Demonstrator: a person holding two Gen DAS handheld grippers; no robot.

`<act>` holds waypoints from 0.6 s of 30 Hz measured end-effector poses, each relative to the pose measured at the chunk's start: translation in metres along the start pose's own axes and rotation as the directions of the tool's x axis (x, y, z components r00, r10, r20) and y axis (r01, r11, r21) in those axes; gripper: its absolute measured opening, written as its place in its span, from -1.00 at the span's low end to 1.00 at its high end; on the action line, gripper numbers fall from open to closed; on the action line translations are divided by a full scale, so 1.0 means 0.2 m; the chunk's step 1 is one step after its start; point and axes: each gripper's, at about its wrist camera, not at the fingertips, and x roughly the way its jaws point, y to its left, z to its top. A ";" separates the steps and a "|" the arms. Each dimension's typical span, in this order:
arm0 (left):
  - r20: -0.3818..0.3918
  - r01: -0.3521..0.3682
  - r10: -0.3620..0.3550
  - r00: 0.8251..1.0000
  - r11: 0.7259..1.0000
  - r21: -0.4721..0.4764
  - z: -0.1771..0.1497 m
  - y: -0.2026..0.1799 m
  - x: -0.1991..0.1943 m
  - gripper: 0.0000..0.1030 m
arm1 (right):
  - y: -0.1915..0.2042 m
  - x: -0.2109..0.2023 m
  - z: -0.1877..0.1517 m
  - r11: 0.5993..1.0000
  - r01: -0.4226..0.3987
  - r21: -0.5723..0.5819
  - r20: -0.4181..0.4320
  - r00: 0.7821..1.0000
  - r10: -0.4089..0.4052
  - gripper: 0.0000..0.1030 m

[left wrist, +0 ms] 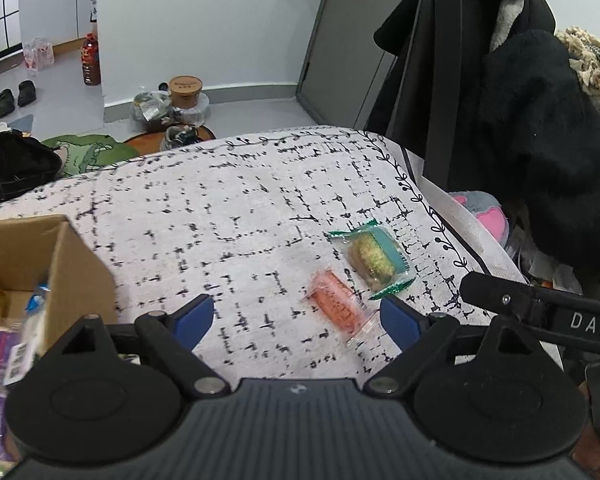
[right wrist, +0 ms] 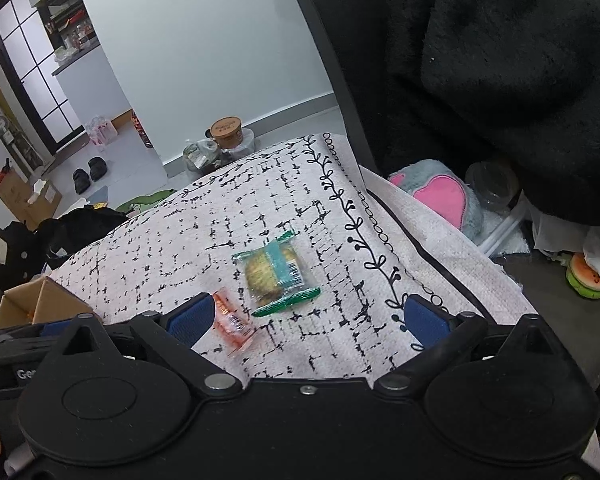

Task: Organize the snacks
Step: 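Move both open tools back to the orange jelly and green cake, then grasp the orange jelly stick with the left tool while the right grasps the green cake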

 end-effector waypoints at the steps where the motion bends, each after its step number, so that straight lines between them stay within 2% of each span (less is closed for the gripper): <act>1: -0.006 0.001 -0.001 1.000 1.000 0.000 0.00 -0.01 0.02 0.73 | -0.01 0.01 0.01 1.000 -0.001 0.003 -0.001 1.000 0.001 0.93; 13: -0.034 0.002 -0.001 0.999 1.000 0.013 0.03 -0.09 0.18 0.37 | -0.09 0.08 0.03 1.000 0.001 0.027 -0.019 1.000 -0.001 0.88; 18: -0.047 -0.003 0.004 0.999 1.000 0.016 0.03 -0.11 0.23 0.34 | -0.11 0.10 0.03 0.999 0.005 0.042 -0.026 1.000 -0.004 0.87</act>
